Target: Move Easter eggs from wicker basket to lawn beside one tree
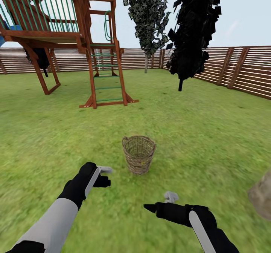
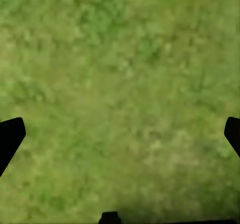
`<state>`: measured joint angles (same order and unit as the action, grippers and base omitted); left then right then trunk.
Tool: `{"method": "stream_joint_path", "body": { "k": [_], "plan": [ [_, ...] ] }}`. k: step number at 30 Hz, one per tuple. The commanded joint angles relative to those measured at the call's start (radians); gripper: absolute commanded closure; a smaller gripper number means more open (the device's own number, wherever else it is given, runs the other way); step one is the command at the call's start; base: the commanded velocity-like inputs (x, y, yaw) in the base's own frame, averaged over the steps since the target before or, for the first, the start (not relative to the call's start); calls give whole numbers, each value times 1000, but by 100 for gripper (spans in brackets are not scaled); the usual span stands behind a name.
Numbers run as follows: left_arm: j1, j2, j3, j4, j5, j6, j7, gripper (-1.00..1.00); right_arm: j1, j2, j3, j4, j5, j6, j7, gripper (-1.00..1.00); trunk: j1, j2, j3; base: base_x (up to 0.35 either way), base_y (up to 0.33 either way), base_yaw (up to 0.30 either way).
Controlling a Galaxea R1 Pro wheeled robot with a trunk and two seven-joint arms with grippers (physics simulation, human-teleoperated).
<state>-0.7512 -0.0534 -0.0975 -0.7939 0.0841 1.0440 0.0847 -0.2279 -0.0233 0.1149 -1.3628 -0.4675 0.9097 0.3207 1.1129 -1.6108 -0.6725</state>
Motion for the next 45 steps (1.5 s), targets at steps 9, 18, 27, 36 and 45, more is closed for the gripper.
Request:
{"method": "stream_joint_path", "body": {
  "k": [9, 18, 27, 36, 45],
  "plan": [
    [0, 1, -2, -1, 9, 3, 10, -100, -1, 0, 0, -1, 5, 3, 6, -100, 0, 0, 2, 253, 250, -64],
    [0, 1, -2, -1, 7, 3, 11, -100, -1, -1, 1, -1, 4, 2, 6, -100, 0, 0, 9, 285, 189, -216],
    [0, 1, -3, -1, 4, 3, 14, -100, 0, -1, -2, 0, 4, 2, 7, -100, 0, 0, 18, 321, 36, -238],
    [0, 1, -2, 0, 3, 3, 14, -100, -1, -1, 0, 1, 6, 2, 6, -100, 0, 0, 24, 327, -21, -169],
    [0, 0, -2, 1, 1, 3, 15, -100, 0, -1, -2, 0, 7, 1, 6, -100, 0, 0, 24, 313, -1, -10]
  ]
}}
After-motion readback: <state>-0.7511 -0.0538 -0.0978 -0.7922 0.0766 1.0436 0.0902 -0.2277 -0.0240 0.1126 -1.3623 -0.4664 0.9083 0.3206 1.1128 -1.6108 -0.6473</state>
